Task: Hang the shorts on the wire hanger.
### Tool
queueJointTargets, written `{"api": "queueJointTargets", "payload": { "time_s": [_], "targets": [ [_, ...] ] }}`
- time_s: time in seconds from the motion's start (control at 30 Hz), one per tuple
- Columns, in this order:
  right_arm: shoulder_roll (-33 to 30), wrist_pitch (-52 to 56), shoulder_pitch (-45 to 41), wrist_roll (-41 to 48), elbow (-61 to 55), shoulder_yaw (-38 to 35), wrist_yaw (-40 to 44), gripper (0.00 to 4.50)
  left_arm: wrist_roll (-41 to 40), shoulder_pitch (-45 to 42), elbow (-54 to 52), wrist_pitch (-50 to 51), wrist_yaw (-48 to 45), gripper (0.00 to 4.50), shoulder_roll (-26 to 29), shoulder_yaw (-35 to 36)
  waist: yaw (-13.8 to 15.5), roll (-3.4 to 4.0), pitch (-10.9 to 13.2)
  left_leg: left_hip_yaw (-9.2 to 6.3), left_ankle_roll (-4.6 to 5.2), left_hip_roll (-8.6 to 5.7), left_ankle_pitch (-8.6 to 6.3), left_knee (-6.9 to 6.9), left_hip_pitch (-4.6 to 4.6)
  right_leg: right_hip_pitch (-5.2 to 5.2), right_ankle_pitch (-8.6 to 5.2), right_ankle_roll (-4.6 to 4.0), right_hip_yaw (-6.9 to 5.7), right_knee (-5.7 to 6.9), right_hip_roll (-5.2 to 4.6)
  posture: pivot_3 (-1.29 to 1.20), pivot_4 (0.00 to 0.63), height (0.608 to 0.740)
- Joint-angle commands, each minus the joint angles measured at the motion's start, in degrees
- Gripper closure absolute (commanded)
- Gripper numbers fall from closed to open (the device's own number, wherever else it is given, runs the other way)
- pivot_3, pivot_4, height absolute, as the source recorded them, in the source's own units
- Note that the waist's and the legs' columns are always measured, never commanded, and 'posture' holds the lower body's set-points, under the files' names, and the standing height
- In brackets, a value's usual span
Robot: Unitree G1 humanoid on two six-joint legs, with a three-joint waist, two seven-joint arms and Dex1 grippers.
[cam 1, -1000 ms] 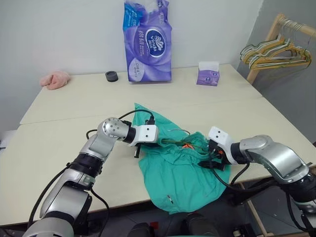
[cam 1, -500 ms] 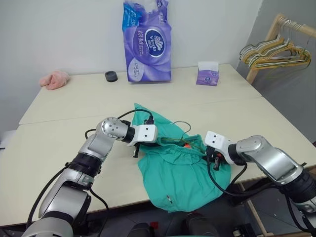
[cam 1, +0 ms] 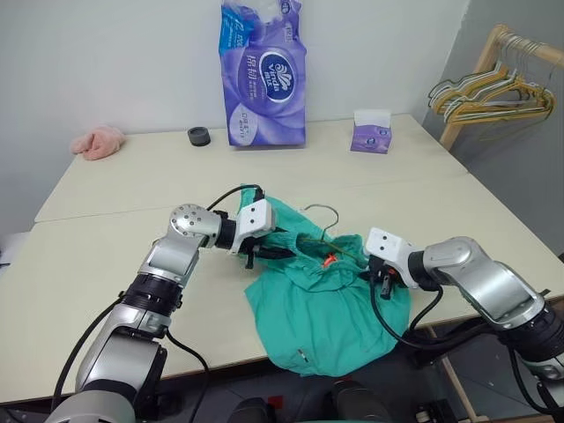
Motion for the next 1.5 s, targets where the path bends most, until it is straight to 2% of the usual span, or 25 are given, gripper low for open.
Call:
{"api": "queueJointTargets", "payload": {
  "time_s": [0.03, 0.13, 0.27, 0.53, 0.67, 0.9, 1.3, 1.5],
  "targets": [
    [-1.54, 0.4, 0.2, 1.13, -3.25, -3.4, 0.95, 4.48, -0.87, -2.48, 2.46, -1.54, -2.32, 1.42, 3.28, 2.25, -0.23, 0.0, 0.0, 0.0, 0.0, 0.0, 0.0, 0.0, 0.0, 0.0, 0.0, 0.0, 0.0, 0.0, 0.0, -0.2, 0.03, 0.74],
    [-2.9, 0.65, 1.02, 1.6, -4.52, -4.44, 1.74, 4.48, -0.23, -4.44, 6.86, -3.46, -4.36, 1.37, 6.03, 2.25, -0.44, 0.0, 0.0, -0.03, -0.01, 0.0, 0.0, -0.01, -0.01, -0.01, 0.0, 0.0, -0.04, -0.01, 0.0, -0.2, 0.03, 0.74],
    [-3.96, 1.14, 1.96, 2.15, -5.53, -5.47, 2.25, 4.48, -0.52, -6.78, 10.76, -3.12, -6.28, 1.37, 6.85, 2.04, -0.68, 0.0, 0.0, -0.04, -0.01, 0.0, -0.01, -0.01, -0.02, -0.01, 0.0, 0.0, -0.05, -0.02, 0.0, -0.2, 0.03, 0.74],
    [-4.92, 3.55, 2.91, 4.57, -8.27, -7.76, 2.34, 4.48, 2.12, -7.14, 15.78, -7.43, -7.09, 1.37, 3.86, 0.1, -0.95, 0.0, 0.0, -0.04, -0.02, -0.01, -0.02, -0.01, -0.03, -0.01, -0.01, 0.01, -0.04, -0.04, -0.01, -0.22, 0.028, 0.74],
    [-5.55, 4.34, 3.53, 5.42, -9.23, -8.61, 2.1, 4.48, 4.97, -8.18, 21.19, -12.16, -3.93, 2.28, 2.29, -0.32, -1.06, 0.0, 0.0, -0.04, -0.03, -0.01, -0.02, -0.01, -0.03, -0.01, 0.0, 0.0, -0.03, -0.04, -0.01, -0.22, 0.028, 0.74],
    [-6.84, 4.92, 5.13, 6.42, -10.57, -9.71, 2.07, 4.48, 8.91, -12.89, 31.92, -20.71, 4.32, 4.45, 2.37, 1.31, -1.04, -0.01, 0.0, -0.04, -0.03, -0.01, -0.02, -0.01, -0.08, -0.05, 0.0, 0.01, -0.03, -0.05, -0.01, -0.23, 0.028, 0.74],
    [-8.48, 4.83, 6.65, 7.49, -10.97, -10.11, 2.09, 4.49, 8.44, -11.7, 30.74, -22.03, 4.35, 4.5, 1.01, 1.12, -1.11, -0.01, 0.0, -0.04, -0.04, -0.01, -0.03, -0.01, -0.09, -0.06, 0.0, 0.01, -0.03, -0.04, -0.02, -0.22, 0.031, 0.74],
    [-9.74, 4.75, 7.11, 8.42, -11.23, -11.24, 2.97, 4.49, 10.37, -11.2, 31.26, -23.01, 6.29, 4.5, 2.27, 0.93, -1.09, -0.01, 0.0, -0.04, -0.04, -0.01, -0.03, -0.01, -0.09, -0.06, 0.0, 0.01, -0.04, -0.04, -0.02, -0.22, 0.03, 0.74]
  ]
}}
